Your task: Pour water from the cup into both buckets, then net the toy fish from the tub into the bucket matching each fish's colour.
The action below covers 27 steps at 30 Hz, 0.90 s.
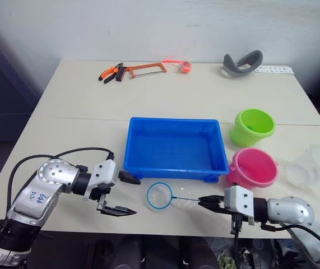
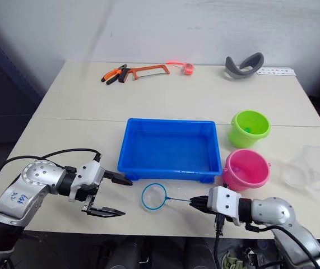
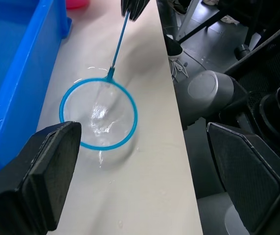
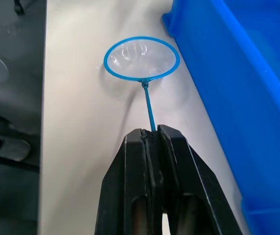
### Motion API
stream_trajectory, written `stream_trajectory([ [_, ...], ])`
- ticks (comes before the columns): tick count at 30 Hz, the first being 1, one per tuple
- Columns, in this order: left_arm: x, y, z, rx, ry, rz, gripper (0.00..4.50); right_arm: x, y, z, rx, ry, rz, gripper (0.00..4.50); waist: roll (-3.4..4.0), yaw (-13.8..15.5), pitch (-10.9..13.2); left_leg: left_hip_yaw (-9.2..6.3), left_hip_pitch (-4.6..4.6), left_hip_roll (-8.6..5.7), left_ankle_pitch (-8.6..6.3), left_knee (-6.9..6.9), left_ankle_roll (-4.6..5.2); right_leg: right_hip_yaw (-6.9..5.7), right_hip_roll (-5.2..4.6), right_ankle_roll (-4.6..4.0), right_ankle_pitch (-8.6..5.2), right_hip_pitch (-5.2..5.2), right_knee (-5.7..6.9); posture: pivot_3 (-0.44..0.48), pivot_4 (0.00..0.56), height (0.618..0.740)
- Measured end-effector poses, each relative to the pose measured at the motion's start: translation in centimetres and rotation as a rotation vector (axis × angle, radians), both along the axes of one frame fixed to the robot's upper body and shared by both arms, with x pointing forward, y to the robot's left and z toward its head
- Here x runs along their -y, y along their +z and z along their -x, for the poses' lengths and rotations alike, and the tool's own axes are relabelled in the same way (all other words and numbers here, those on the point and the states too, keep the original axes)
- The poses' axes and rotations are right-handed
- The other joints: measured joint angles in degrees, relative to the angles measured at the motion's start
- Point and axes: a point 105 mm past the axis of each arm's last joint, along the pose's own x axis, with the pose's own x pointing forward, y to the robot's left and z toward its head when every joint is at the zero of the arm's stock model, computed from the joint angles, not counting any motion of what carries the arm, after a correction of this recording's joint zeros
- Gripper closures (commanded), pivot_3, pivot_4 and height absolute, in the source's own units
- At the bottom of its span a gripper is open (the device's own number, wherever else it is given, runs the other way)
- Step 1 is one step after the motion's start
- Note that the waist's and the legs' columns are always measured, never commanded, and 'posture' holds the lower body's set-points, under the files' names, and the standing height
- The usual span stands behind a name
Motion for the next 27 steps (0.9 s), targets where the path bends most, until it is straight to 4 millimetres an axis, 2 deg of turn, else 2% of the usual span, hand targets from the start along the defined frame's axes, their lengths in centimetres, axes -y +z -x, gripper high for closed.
stream_trajectory([
  [3, 0.0, -0.1, -0.1, -0.011, 0.011, 0.011, 0.0, 0.9, -1.0, -0.4, -0.015, -0.024, 0.032, 1.95, 0.0, 0.1, 0.0, -0.01, 0.01, 0.0, 0.0, 0.0, 0.0, -0.01, 0.01, 0.0, 0.0, 0.0, 0.02, 0.0, 0.15, 0.74],
  [4, 0.0, -0.2, -0.2, -0.014, 0.015, 0.012, 0.0, 1.0, -1.2, -0.4, -0.022, -0.031, 0.035, 1.67, 0.0, 0.0, 0.0, -0.01, 0.01, 0.01, 0.0, 0.0, 0.0, -0.01, 0.01, 0.0, 0.0, 0.0, 0.03, 0.0, 0.15, 0.74],
  [7, 0.0, -0.3, -0.4, -0.02, 0.022, 0.017, 0.0, 1.8, -1.2, 1.0, -0.063, -0.056, 0.038, 0.04, 0.03, 0.3, 0.0, -0.03, 0.01, 0.0, 0.0, -0.01, 0.0, -0.03, 0.0, 0.01, 0.0, 0.01, 0.04, 0.0, 0.15, 0.74],
  [9, 0.0, -0.3, -0.5, -0.022, 0.023, 0.018, 0.0, 2.2, -0.5, 1.8, -0.083, -0.083, 0.021, 0.04, 0.02, 0.3, 0.0, -0.03, 0.01, 0.02, 0.0, 0.0, 0.0, -0.02, -0.03, 0.01, 0.0, 0.03, 0.04, 0.0, 0.15, 0.74],
  [12, -0.7, -0.3, -1.1, -0.063, 0.056, 0.014, 0.0, 3.5, 2.8, 3.0, -0.097, -0.201, -0.069, 0.04, 0.02, 0.8, 0.0, -0.09, 0.03, 0.05, -0.01, 0.0, 0.02, -0.04, -0.05, 0.01, 0.01, 0.05, 0.08, 0.0, 0.15, 0.74],
  [13, -0.9, -0.2, -1.2, -0.07, 0.062, 0.013, 0.0, 3.7, 3.3, 3.1, -0.091, -0.213, -0.076, 0.04, 0.02, 0.8, 0.0, -0.09, 0.03, 0.05, -0.01, 0.0, 0.03, -0.04, -0.04, 0.01, 0.01, 0.04, 0.09, 0.0, 0.15, 0.74],
  [15, -2.2, 0.3, -2.0, -0.106, 0.112, 0.009, 0.0, 6.2, 5.5, 4.0, -0.1, -0.336, -0.1, 0.04, -0.09, 1.1, -0.1, -0.13, 0.08, 0.09, -0.07, -0.02, 0.13, -0.06, -0.03, 0.01, 0.01, 0.08, 0.08, 0.0, 0.15, 0.74],
  [21, -6.8, 2.7, -5.5, -0.099, 0.286, 0.007, 0.0, 13.9, 9.3, 5.1, -0.045, -0.652, -0.126, 0.04, -0.12, 1.5, -0.1, -0.1, 0.09, 0.04, -0.14, -0.06, 0.22, -0.07, -0.09, 0.0, 0.01, 0.1, -0.01, 0.0, 0.15, 0.74],
  [25, -9.2, 3.8, -8.0, -0.06, 0.387, 0.024, 0.0, 17.1, 9.4, 5.9, -0.059, -0.757, -0.131, 0.04, -0.12, 1.4, -0.1, -0.02, 0.08, 0.0, -0.12, -0.28, 0.23, -0.05, -0.08, 0.0, 0.01, 0.0, -0.08, 0.0, 0.15, 0.74],
  [27, -9.5, 4.2, -8.6, -0.048, 0.405, 0.033, 0.0, 17.7, 9.3, 6.0, -0.068, -0.778, -0.126, 0.04, -0.12, 1.4, -0.1, 0.03, 0.07, -0.03, -0.1, -0.33, 0.24, -0.05, 0.08, 0.01, 0.01, -0.05, -0.07, 0.0, 0.15, 0.74],
])
